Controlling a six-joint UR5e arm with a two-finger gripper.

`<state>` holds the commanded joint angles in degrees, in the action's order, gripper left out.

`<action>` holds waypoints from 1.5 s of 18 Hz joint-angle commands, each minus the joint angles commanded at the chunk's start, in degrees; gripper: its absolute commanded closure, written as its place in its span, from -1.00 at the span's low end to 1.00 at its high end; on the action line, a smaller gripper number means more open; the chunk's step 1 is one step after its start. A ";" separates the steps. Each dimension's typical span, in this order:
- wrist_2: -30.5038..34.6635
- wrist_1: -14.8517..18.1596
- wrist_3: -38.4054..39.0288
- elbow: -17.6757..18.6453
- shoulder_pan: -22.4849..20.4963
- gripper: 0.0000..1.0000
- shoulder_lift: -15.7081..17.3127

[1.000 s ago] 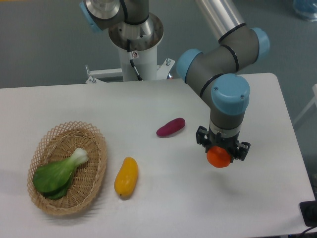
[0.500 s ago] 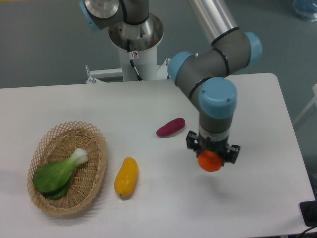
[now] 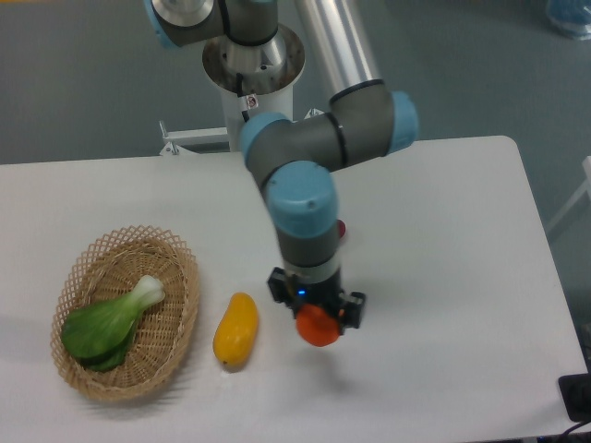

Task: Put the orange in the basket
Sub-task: 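Carry the held orange past the yellow mango toward the wicker basket, then lower the orange into the basket beside the bok choy and open gripper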

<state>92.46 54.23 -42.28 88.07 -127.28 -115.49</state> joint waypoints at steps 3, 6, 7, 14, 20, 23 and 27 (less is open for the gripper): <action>-2.53 0.09 1.75 -0.27 3.60 -0.36 -0.35; -6.23 0.09 3.86 -0.53 5.98 -0.36 -0.70; -7.02 0.09 4.82 -0.79 6.60 -0.36 -0.70; -9.58 0.09 8.69 -1.23 15.03 -0.39 -4.56; -9.32 0.00 10.80 -4.64 18.20 -0.88 -8.43; -9.32 0.00 12.04 -6.15 18.20 -1.00 -9.32; -9.32 0.00 12.30 -6.33 18.20 -1.00 -8.62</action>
<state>83.14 54.23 -29.97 81.74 -109.07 -124.10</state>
